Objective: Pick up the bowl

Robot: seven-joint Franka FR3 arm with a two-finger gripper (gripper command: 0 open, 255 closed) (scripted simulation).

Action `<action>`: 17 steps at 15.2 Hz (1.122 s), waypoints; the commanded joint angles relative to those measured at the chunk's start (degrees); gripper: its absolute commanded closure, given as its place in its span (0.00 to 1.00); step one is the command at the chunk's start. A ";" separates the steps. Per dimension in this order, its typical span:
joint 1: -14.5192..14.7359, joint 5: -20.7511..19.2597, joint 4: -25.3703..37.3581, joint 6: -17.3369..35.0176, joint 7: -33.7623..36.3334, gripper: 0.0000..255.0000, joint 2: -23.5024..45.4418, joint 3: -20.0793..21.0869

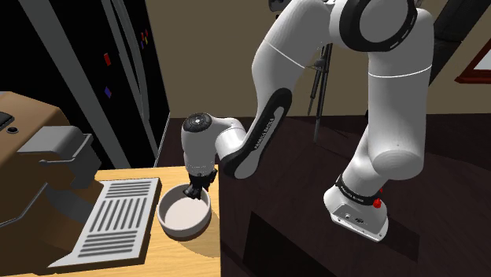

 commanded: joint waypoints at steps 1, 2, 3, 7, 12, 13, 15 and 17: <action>0.06 -0.08 0.02 0.05 0.07 1.00 0.07 -0.05; 0.05 -0.06 0.01 0.05 0.07 1.00 0.05 -0.04; 0.05 -0.06 0.02 0.04 0.06 1.00 0.05 -0.04; 0.04 -0.05 0.01 0.04 0.05 1.00 0.04 -0.04; -1.65 2.92 -0.63 -2.10 -2.21 1.00 -2.95 2.25; -2.06 3.69 -0.76 -2.64 -2.80 1.00 -3.70 2.80; -2.84 5.26 -0.98 -3.74 -3.99 1.00 -5.18 3.85; -3.57 6.86 -1.14 -4.86 -5.20 1.00 -6.66 4.85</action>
